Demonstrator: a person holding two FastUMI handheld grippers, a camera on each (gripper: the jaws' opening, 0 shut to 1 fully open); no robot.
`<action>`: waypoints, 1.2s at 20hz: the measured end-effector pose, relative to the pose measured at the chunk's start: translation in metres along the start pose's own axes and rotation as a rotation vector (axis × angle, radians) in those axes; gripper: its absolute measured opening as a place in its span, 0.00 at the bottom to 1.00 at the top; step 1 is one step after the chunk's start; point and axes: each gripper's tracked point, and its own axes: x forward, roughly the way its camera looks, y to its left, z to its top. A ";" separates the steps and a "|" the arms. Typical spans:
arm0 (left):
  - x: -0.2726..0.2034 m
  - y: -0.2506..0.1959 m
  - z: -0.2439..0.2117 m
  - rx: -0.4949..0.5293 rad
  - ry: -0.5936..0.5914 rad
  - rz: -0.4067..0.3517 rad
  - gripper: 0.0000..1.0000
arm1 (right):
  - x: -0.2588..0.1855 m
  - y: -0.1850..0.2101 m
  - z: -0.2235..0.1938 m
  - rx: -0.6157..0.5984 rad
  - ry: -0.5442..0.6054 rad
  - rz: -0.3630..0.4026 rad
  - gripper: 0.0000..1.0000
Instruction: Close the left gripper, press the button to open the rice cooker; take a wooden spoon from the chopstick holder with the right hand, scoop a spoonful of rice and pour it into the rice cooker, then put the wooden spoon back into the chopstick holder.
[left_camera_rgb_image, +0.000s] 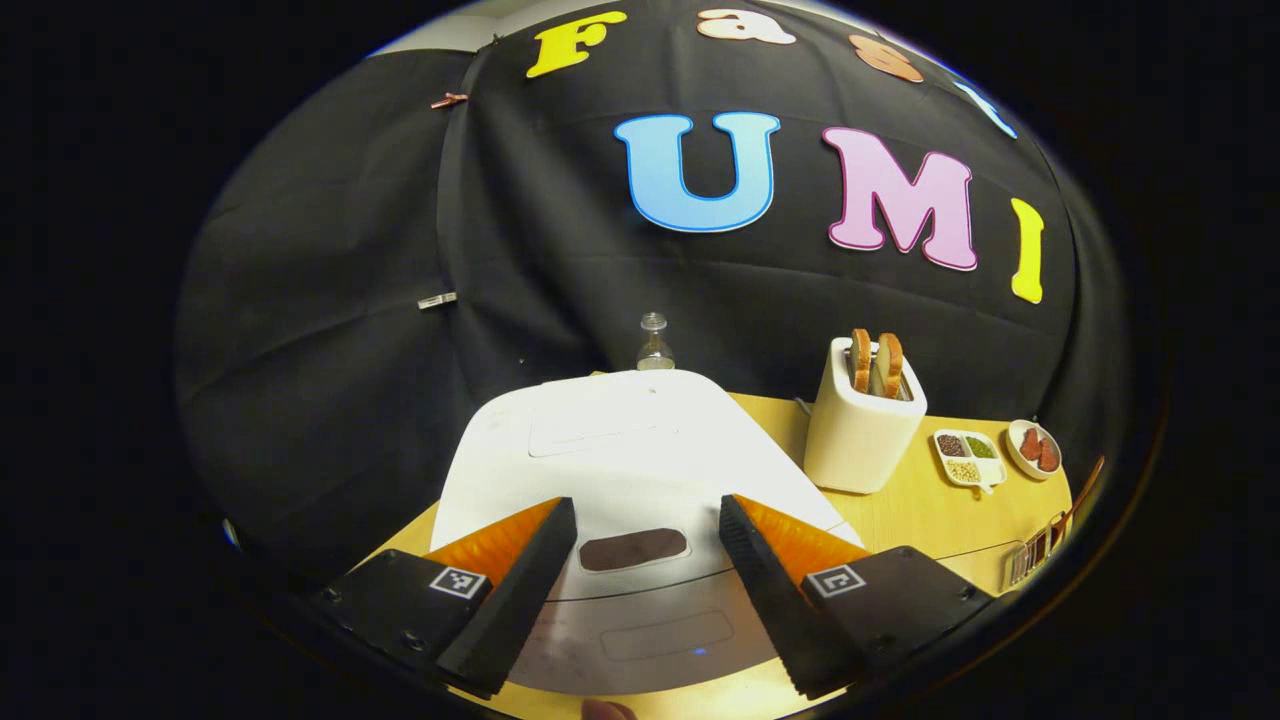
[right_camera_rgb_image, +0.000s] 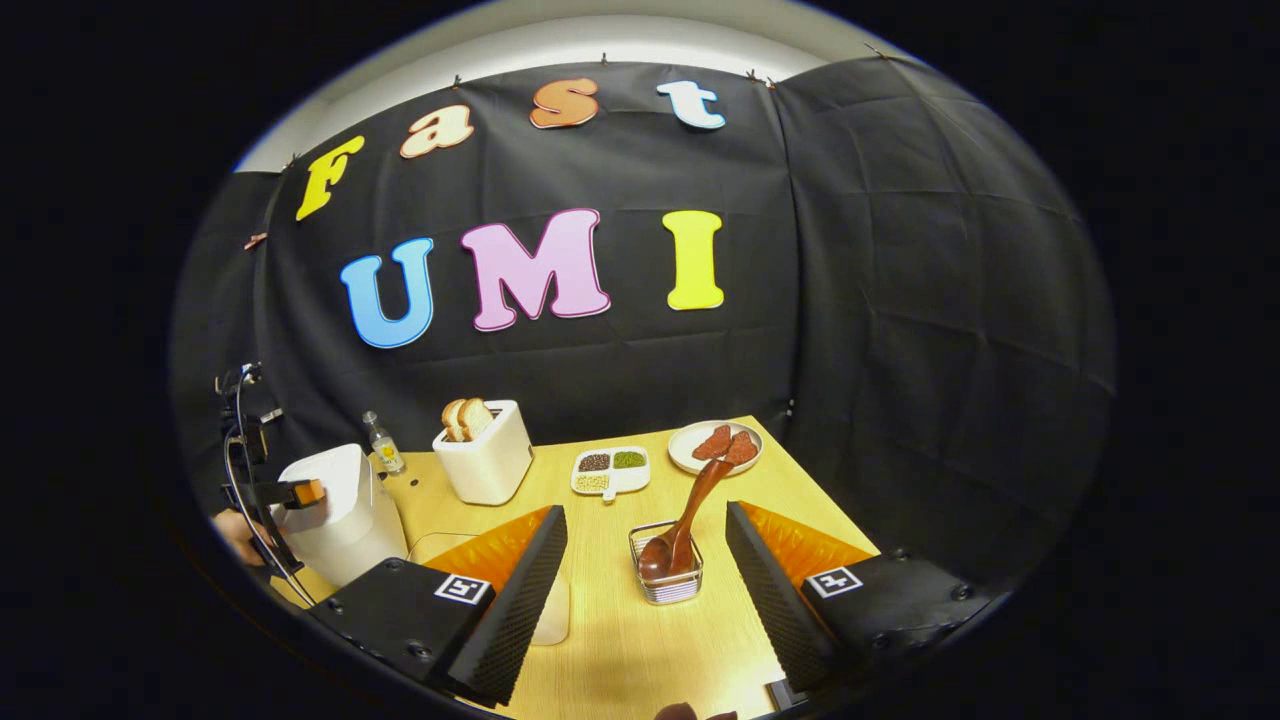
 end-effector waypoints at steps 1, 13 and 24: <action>-0.002 0.000 0.004 0.005 -0.010 -0.012 1.00 | -0.001 0.003 0.006 -0.003 -0.011 0.008 0.99; -0.115 -0.033 0.082 0.040 -0.294 -0.241 0.98 | -0.003 0.066 0.092 -0.138 -0.191 0.132 0.98; -0.212 -0.028 0.116 0.068 -0.471 -0.377 0.98 | -0.013 0.110 0.098 -0.191 -0.256 0.187 0.99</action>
